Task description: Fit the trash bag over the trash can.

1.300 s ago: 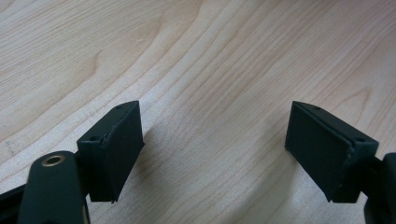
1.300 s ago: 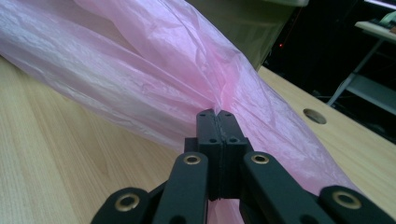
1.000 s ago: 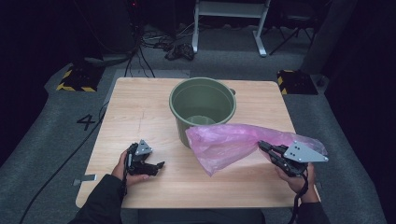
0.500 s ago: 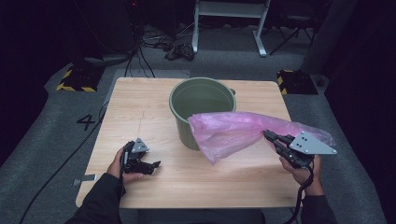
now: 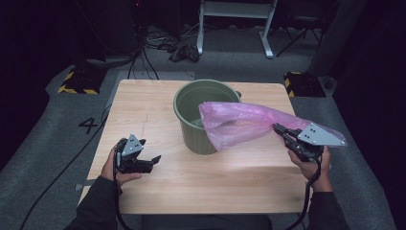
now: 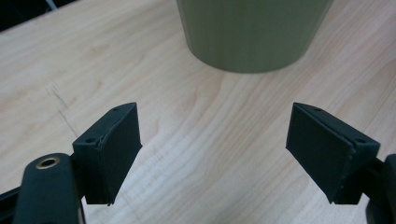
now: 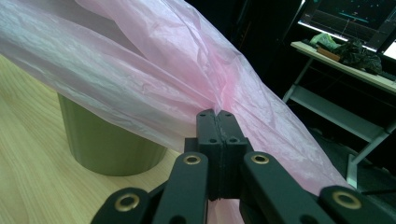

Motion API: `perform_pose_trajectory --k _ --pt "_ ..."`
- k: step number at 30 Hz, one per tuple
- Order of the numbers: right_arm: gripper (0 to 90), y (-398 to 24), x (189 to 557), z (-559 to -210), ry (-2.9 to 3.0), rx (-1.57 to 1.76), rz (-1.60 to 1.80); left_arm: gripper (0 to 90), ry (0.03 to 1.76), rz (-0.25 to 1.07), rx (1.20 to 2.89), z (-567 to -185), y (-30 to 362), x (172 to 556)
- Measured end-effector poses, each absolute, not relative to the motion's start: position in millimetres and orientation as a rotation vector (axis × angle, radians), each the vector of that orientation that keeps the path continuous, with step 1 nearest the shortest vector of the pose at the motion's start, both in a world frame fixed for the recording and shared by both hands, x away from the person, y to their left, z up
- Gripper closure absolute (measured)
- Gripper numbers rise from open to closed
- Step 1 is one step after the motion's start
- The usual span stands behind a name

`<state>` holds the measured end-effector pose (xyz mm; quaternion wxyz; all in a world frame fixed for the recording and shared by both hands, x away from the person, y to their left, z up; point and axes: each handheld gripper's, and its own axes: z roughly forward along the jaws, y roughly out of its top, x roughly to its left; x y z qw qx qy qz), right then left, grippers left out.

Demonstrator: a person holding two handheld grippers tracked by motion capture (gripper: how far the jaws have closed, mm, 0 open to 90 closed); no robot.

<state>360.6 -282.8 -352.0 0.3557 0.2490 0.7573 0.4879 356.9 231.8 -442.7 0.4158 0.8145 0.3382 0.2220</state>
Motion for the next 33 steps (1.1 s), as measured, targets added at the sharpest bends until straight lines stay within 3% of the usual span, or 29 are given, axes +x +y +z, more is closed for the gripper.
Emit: perform_pose_trajectory --k 12,33 --pt "90.0 -273.8 380.1 -343.4 1.988 0.657 1.198 18.2 0.79 0.573 1.847 -395.3 235.5 371.5" --pt "90.0 -243.0 400.5 -325.2 2.023 0.623 1.011 19.0 0.518 0.637 1.821 -284.9 142.2 395.2"
